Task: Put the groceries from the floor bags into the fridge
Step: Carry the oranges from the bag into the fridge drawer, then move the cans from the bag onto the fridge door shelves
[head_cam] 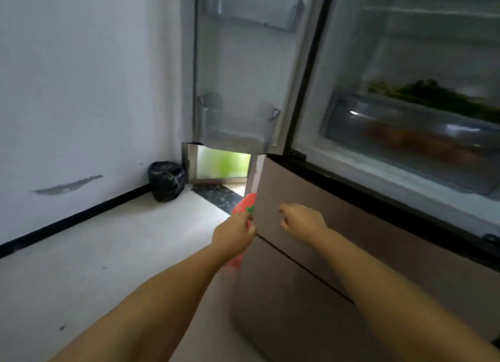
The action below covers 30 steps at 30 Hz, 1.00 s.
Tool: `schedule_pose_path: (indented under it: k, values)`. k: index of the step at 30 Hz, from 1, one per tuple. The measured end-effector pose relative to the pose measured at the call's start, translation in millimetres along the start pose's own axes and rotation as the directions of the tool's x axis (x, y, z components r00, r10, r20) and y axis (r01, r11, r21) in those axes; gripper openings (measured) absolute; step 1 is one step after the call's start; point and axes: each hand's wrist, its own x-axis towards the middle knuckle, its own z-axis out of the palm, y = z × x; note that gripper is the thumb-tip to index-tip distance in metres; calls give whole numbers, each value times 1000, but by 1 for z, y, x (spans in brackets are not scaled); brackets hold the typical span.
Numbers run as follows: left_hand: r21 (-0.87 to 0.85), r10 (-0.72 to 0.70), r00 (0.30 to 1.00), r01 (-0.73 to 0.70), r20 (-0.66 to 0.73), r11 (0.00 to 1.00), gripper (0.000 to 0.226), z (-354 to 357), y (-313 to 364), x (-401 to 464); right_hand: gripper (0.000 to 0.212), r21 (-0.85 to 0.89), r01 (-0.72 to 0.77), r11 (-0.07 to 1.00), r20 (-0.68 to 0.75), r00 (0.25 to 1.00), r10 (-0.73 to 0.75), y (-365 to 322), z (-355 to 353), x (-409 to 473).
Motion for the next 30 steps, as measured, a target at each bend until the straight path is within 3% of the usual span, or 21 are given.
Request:
schedule_pose_path:
  k: [7, 15, 22, 26, 30]
  values:
    - [39, -366, 928, 369, -63, 929, 32, -73, -173, -120, 43, 27, 330, 944, 147, 932, -330, -173, 63, 15]
    - [54, -711, 686, 725, -153, 687, 21, -203, -360, -320, 37, 82, 578, 812, 338, 751, -568, -439, 120, -4]
    - [-28, -843, 478, 866, -245, 499, 9, -309, -478, -460, 37, 114, 784, 611, 352, 543, -763, -674, 127, -57]
    - [-88, -887, 382, 905, -261, 416, 7, -341, -523, -508, 38, 112, 866, 488, 385, 415, -825, -767, 129, -68]
    - [-118, -924, 290, 938, -251, 326, 7, -367, -577, -543, 37, 87, 903, 422, 434, 347, -832, -848, 142, -51]
